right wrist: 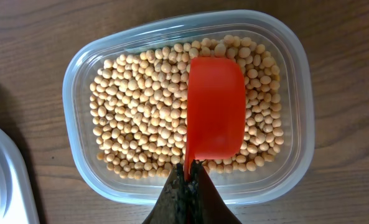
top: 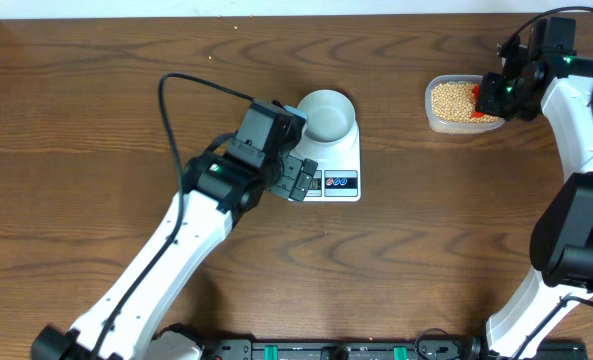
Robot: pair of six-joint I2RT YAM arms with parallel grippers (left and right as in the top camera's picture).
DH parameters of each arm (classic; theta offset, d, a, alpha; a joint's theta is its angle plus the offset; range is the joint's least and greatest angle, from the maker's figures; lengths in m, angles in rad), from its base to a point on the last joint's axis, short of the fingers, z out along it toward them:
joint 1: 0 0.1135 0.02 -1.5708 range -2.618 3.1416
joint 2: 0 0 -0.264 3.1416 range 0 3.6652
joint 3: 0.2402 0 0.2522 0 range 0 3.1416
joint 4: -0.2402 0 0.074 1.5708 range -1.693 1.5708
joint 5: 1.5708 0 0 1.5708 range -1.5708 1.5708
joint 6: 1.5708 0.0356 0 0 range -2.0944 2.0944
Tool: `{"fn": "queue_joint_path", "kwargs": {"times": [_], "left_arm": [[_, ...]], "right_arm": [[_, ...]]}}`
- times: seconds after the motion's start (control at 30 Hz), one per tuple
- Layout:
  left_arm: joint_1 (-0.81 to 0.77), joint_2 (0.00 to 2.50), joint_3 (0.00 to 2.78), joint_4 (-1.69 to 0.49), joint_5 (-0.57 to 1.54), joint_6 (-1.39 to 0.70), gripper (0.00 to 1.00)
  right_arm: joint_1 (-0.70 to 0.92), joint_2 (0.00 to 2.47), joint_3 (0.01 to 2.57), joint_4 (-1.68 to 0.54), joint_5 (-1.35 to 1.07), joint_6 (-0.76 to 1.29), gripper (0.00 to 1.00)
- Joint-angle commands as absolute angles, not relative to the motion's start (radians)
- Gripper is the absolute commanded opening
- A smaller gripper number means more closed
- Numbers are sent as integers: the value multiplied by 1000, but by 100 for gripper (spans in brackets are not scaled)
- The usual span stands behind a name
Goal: Scoop item into bowl and weigh 50g on scale
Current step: 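Lower the red scoop with the right gripper into the soybean tub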
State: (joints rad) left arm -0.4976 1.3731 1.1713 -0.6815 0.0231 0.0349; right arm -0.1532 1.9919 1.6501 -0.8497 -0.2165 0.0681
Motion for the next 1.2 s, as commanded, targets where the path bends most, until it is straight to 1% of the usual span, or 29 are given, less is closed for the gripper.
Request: {"fn": "queue_joint_path", "kwargs": {"times": [0.0, 0.17, 0.43, 0.93, 1.17], "left_arm": [[-495, 1277, 1186, -685, 14, 48, 98], [-495, 1220, 1186, -700, 15, 48, 98], [-495, 1256, 1174, -760, 109, 49, 98], [-495, 1277, 1168, -770, 112, 49, 98], [-495, 1277, 1168, -770, 112, 49, 98]], "right_arm": [[-158, 2015, 1660, -855, -239, 81, 1], [-158, 2015, 1660, -853, -239, 81, 1], [-158, 2015, 1660, -846, -239, 81, 1], [-157, 2015, 1640, -841, -248, 81, 1], [-175, 2015, 1615, -830, -388, 53, 1]]}}
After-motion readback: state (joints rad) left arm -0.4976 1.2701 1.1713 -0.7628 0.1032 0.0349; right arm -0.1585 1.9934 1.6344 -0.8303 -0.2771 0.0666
